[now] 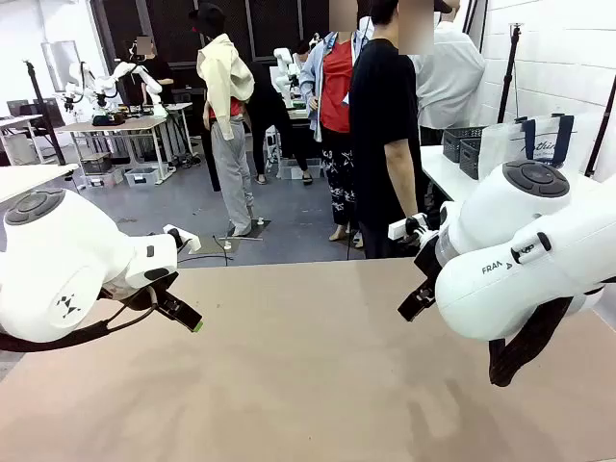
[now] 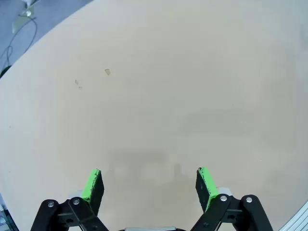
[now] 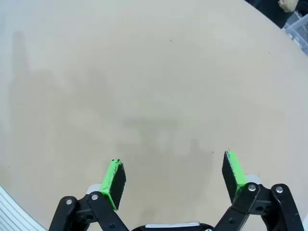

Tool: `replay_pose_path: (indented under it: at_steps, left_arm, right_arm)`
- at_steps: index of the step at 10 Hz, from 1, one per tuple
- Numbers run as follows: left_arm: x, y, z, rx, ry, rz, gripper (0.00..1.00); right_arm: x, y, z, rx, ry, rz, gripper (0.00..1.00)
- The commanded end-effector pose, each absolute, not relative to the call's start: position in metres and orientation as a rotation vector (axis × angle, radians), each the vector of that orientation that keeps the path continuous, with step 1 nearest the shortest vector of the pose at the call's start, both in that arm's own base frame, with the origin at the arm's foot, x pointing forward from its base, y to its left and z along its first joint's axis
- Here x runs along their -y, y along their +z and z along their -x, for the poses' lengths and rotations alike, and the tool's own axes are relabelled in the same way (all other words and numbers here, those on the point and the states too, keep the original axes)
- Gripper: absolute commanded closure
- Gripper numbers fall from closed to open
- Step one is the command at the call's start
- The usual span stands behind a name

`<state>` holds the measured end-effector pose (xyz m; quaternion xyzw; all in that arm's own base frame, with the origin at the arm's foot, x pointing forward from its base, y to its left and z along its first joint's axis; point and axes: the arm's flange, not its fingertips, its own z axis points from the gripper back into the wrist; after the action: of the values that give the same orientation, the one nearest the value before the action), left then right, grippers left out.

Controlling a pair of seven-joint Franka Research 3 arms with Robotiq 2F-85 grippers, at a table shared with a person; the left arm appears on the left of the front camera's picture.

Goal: Transfer purchased items from the store into the shopping bag.
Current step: Open the Reusable shopping bag in the center of the table.

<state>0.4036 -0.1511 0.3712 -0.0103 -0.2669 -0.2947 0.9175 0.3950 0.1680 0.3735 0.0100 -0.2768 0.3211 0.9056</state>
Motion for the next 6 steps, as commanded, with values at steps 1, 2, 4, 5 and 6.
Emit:
replay_pose_path:
  at_steps: [1,2,4,5,6]
  left_arm:
    - [0.1511,0.3714,-0.4035,0.550,-0.606,0.021,0.00]
    - [0.1511,0.3714,-0.4035,0.550,-0.606,0.021,0.00]
    - [0.1511,0.3714,-0.4035,0.550,-0.606,0.021,0.00]
    - [0.1511,0.3714,-0.4035,0.550,-0.606,0.021,0.00]
    - [0.1511,0.3714,-0.4035,0.550,-0.606,0.021,0.00]
  right_arm:
    - [-0.1680,0.3734,-0.3950,0.572,0.663,-0.021,0.00]
    - [-0.1680,0.3734,-0.3950,0.572,0.663,-0.021,0.00]
    - [-0.1680,0.3734,-0.3950,0.572,0.663,-0.021,0.00]
    - [-0.1680,0.3734,-0.3950,0.572,0.663,-0.021,0.00]
    - [-0.1680,0.3734,-0.3950,0.572,0.663,-0.021,0.00]
